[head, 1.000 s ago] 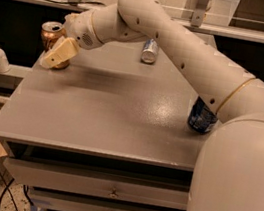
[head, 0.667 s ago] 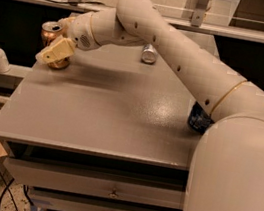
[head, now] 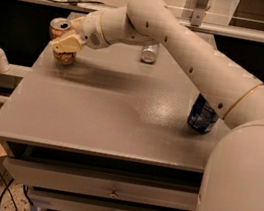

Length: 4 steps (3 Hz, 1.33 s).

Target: Knock orange can over

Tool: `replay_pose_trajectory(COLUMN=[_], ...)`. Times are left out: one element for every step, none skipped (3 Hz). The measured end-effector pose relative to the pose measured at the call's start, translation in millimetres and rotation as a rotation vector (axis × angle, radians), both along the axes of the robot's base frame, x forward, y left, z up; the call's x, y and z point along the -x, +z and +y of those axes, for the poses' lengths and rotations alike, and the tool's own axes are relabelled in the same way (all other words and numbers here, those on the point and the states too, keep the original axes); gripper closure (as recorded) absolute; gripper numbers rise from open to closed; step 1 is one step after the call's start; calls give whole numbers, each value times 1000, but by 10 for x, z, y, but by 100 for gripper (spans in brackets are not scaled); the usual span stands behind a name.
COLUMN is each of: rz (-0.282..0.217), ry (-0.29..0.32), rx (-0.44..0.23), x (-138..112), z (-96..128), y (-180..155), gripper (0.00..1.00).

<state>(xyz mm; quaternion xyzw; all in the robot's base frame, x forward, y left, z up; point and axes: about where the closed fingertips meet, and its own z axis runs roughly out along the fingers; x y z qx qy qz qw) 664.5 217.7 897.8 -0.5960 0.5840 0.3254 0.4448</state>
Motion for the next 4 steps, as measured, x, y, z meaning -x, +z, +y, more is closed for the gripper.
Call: replay_pose_trajectory(rz=[-50,-100,-117,-101], ry=[-47,-75,-89,-58], rx=[71,220,492,730], x=[-30,-54,-87,-48], z=[-466,-889,-1374,-1651], y=[235,447,289,-4], gripper=[88,100,100,82])
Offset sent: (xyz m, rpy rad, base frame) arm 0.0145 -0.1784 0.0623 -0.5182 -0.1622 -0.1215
